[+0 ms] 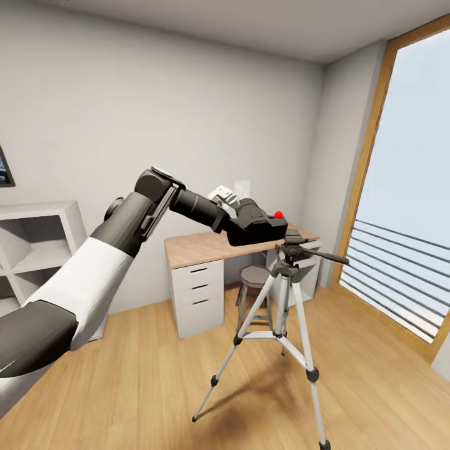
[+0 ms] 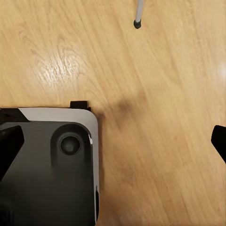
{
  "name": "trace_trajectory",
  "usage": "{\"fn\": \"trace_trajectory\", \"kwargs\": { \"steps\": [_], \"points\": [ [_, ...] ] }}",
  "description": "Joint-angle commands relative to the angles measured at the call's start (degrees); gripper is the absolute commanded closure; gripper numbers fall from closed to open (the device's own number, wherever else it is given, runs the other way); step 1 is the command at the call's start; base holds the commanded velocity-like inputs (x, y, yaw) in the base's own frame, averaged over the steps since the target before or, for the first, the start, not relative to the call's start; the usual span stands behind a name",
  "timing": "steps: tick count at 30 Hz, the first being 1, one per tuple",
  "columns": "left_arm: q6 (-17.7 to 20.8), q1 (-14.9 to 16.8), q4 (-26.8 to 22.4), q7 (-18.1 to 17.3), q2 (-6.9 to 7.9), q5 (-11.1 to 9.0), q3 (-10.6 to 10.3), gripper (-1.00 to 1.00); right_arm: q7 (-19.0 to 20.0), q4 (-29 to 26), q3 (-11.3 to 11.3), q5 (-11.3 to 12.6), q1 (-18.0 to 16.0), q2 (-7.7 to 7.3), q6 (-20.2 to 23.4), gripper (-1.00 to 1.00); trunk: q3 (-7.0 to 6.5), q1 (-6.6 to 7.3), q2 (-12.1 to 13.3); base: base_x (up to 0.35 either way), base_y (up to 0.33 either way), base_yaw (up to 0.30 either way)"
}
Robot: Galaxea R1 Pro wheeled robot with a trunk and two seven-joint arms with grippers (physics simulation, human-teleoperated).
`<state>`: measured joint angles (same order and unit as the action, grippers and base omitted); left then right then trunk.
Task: Attach the digital camera to the camera tripod in the bedroom.
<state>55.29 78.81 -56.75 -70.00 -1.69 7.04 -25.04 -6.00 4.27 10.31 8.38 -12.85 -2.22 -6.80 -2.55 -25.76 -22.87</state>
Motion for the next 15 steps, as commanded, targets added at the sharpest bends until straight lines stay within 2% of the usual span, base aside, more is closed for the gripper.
{"fn": "trace_trajectory", "kwargs": {
  "steps": [1, 3, 4, 5, 9, 10, 15],
  "points": [
    [0.59, 0.02, -0.07, -0.57, -0.05, 0.57, 0.13, 1.00, 0.02, 0.22, 0.49, 0.59, -0.07, 0.03, -0.41, -1.00, 0.03, -0.02, -0.05, 0.000, 0.000, 0.000],
    [1.11, 0.02, -0.20, -0.60, -0.06, 0.55, 0.27, 1.00, 0.02, 0.22, 0.49, 0.59, -0.07, 0.03, -0.41, -1.00, 0.03, -0.02, -0.05, 0.000, 0.000, 0.000],
    [4.01, 0.02, -1.48, -0.69, -0.04, 0.53, 1.57, 1.00, 0.02, 0.24, 0.49, 0.59, -0.07, 0.03, -0.43, -1.00, 0.03, -0.02, -0.05, 0.000, 0.000, 0.000],
    [4.71, 0.03, -1.88, -0.70, -0.04, 0.52, 1.92, 1.00, 0.02, 0.24, 0.50, 0.59, -0.07, 0.03, -0.44, -1.00, 0.03, -0.02, -0.05, 0.000, 0.000, 0.000],
    [4.71, 0.03, -4.00, -0.77, -0.06, 0.52, 2.99, 1.00, 0.03, 0.23, 0.50, 0.59, -0.07, 0.03, -0.44, -1.00, 0.03, -0.02, -0.05, 0.000, 0.000, 0.000],
    [4.71, 0.03, -8.54, -2.23, -0.01, 0.52, 3.52, 1.00, 0.02, 0.22, 0.49, 0.59, -0.07, 0.03, -0.43, -1.00, 0.03, -0.02, -0.05, 0.000, 0.000, 0.000],
    [4.71, 0.03, -9.99, -4.86, 0.08, 0.51, 3.59, 1.00, 0.02, 0.23, 0.47, 0.59, -0.07, 0.03, -0.41, -1.00, 0.03, -0.02, -0.05, 0.000, 0.000, 0.000]
  ]
}}
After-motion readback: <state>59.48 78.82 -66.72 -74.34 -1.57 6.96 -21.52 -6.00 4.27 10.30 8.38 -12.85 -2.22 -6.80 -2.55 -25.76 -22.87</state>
